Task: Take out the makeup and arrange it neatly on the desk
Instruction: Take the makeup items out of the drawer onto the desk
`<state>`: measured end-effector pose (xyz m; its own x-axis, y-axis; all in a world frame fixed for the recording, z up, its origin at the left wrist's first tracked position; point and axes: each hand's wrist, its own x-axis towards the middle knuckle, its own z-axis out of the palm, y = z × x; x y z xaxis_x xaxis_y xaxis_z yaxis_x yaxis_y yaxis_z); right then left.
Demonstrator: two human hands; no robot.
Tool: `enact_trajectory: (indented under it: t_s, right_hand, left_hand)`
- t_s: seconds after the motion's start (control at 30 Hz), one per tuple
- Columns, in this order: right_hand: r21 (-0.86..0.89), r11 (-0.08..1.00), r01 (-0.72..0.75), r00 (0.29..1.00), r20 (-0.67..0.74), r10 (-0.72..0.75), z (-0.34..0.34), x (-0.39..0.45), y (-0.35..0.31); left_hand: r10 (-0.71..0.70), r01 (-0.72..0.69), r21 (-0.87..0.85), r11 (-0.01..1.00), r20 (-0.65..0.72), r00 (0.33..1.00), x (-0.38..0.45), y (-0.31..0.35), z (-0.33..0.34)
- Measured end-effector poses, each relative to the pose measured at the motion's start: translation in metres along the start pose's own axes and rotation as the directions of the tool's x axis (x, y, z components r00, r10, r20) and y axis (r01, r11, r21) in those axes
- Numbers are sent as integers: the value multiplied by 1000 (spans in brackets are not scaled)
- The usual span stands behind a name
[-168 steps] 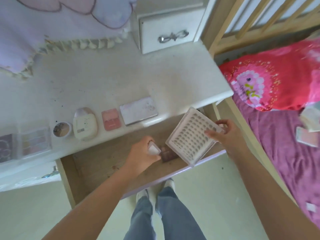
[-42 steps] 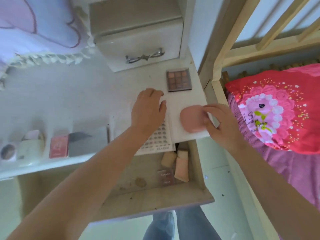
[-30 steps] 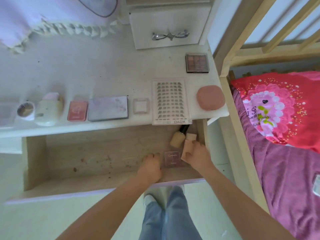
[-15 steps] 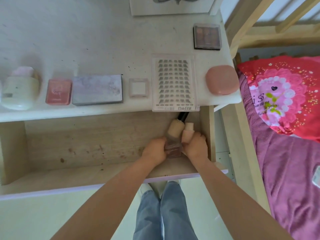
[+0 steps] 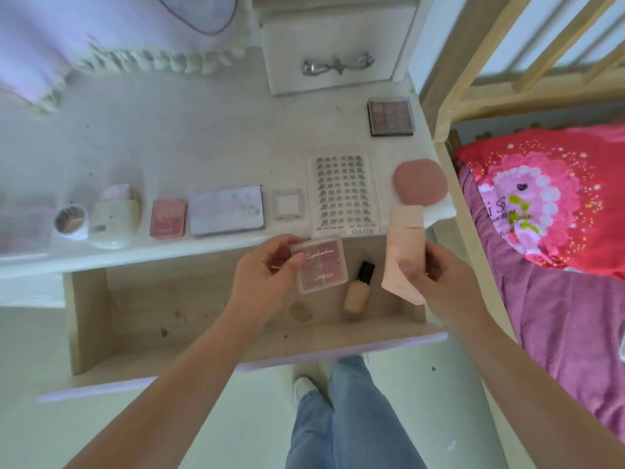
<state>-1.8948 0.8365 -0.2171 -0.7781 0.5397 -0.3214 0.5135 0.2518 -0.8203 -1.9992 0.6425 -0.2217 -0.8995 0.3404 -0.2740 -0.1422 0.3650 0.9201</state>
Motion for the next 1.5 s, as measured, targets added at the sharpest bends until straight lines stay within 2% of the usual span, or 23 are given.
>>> enact_trajectory:
  t_s: [0.1,0.17,0.23,0.3,0.53,0.67,0.77,0.87,0.93,1.03,1.13,1.2,1.27,1.33,1.37,1.43,1.5]
  right_hand:
    - [73,997,37,999,26,-39,-10,29,-33]
    - [28,996,86,996,24,-87,-15,61,-51]
    - [-34,992,122,991,50,-121,-15,97,-67]
    - [-50,996,78,993,91,-74,-9,131,-83]
    - [-223,974,41,995,102,-18,20,220,-109]
    - [-209,972,105,985,158,-73,38,234,-111]
    - [-371,910,186,975,181,-126,45,237,-108]
    - [-578,777,250,966,206,-158,48,236,-103]
    - [-640,726,250,967,202,-155,50,235,-102]
    - [-659,713,240,970,199,-143,49,232,-104]
    - [-611,742,276,961,161,-225,39,215,-101]
    - [-516,800,306,948,92,-304,28,192,-93]
    - [-409,830,380,902,-33,-429,17,153,-83]
    - [-347,811,472,824,-153,-545,11,105,-69]
    - [-326,813,483,807,-195,-558,12,79,-57]
    - [-276,888,368,881,-201,-428,22,33,-28]
    - [-274,947,170,977,-81,-199,38,7,4]
  left_hand:
    - [54,-57,-30,998,-69,996,31,32,4]
    - [77,-79,-17,997,-86,993,63,48,10]
    - [35,-41,-51,998,-119,992,100,59,17]
    - [-24,9,-89,996,-162,986,135,66,21]
    - [-164,156,-53,986,-230,959,216,68,21]
    - [-206,233,73,970,-267,941,236,61,19]
    - [-176,259,228,939,-327,928,242,56,19]
    - [-110,267,391,881,-379,919,245,53,19]
    - [-65,256,457,852,-393,917,245,52,19]
    - [-49,247,495,833,-377,925,239,55,18]
    - [-3,193,555,809,-325,946,223,55,13]
    - [86,108,611,784,-279,956,201,51,8]
    - [222,-18,665,747,-223,949,168,43,4]
    - [373,-175,707,685,-133,918,126,33,0]
    - [439,-251,715,653,-87,894,104,27,-3]
    - [512,-354,713,605,-8,859,61,10,-9]
    - [476,-373,717,589,65,877,22,-13,-14]
